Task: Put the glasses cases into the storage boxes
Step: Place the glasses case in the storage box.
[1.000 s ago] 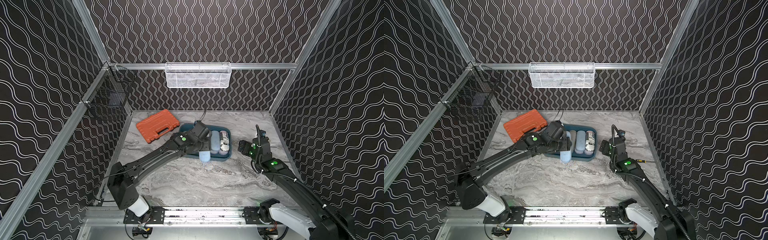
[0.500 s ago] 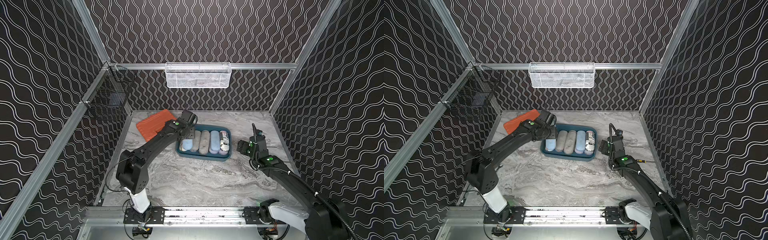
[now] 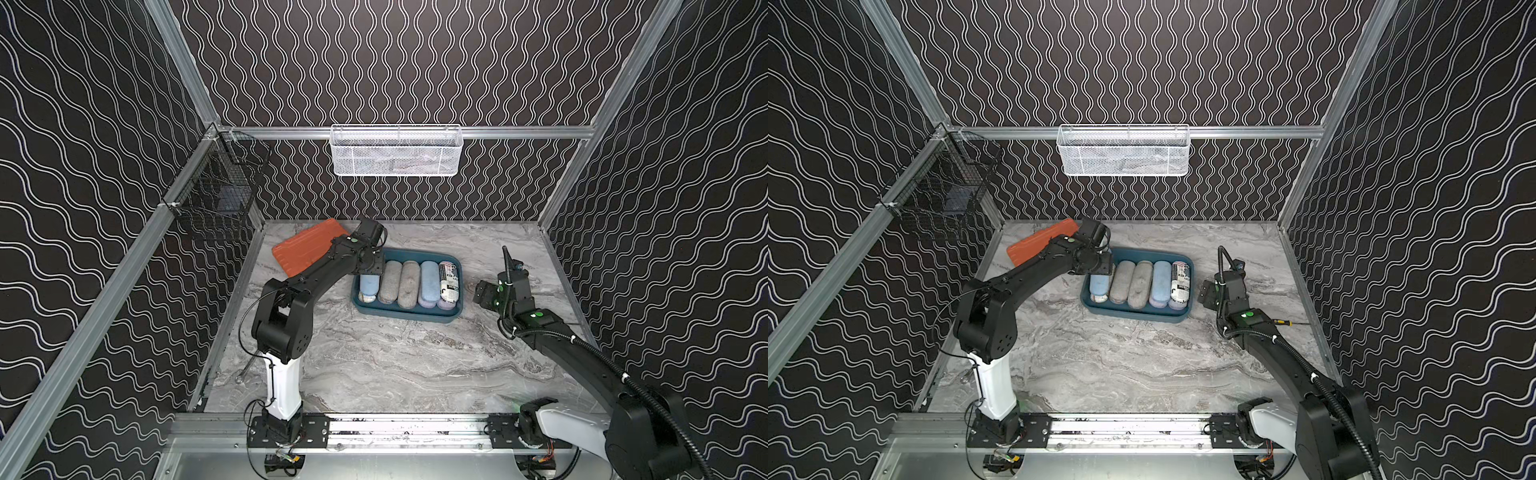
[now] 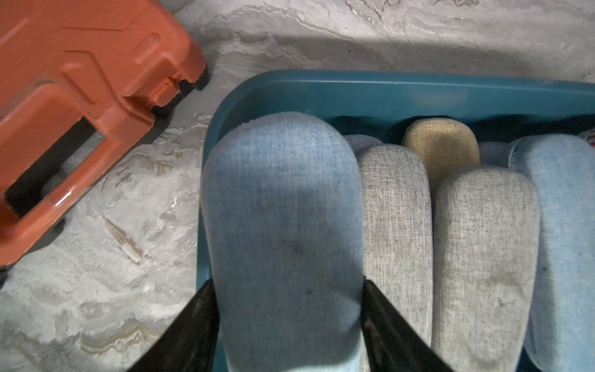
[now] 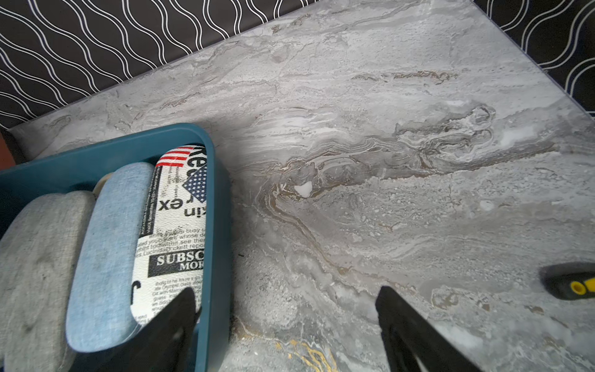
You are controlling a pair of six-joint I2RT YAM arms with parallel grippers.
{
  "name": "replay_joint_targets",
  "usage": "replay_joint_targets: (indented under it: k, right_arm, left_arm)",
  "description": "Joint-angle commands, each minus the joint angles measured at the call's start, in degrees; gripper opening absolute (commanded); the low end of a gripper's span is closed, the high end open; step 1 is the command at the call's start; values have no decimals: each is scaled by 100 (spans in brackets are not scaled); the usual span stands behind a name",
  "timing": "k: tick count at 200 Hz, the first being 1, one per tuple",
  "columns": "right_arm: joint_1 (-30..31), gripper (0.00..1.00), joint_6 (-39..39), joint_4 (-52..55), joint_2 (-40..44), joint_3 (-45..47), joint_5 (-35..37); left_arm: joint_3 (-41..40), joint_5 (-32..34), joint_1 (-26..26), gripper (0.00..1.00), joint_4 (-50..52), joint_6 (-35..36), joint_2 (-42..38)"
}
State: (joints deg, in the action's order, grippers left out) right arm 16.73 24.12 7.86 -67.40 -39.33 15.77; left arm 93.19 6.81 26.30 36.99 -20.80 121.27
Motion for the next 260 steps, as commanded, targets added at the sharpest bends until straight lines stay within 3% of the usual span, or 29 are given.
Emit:
replay_joint_targets:
  k: [1,132,207,260]
  right_arm:
    - [-25,89,-8,-188,-41,-6,5]
    - [-64,89,18,-242,-144,14,-93]
    - [-63,89,5,-182,-247,-115,-134]
    - [-68,89,19,-262,-289,-153,-142]
  left_arm:
    - [86,48,-8,64,-168,196,95]
    - [-241,32,-7,69,-250,296,197]
    - [-39,-17,3,90,-49,282,123]
    - [-97,95,57,96,32,200,-842]
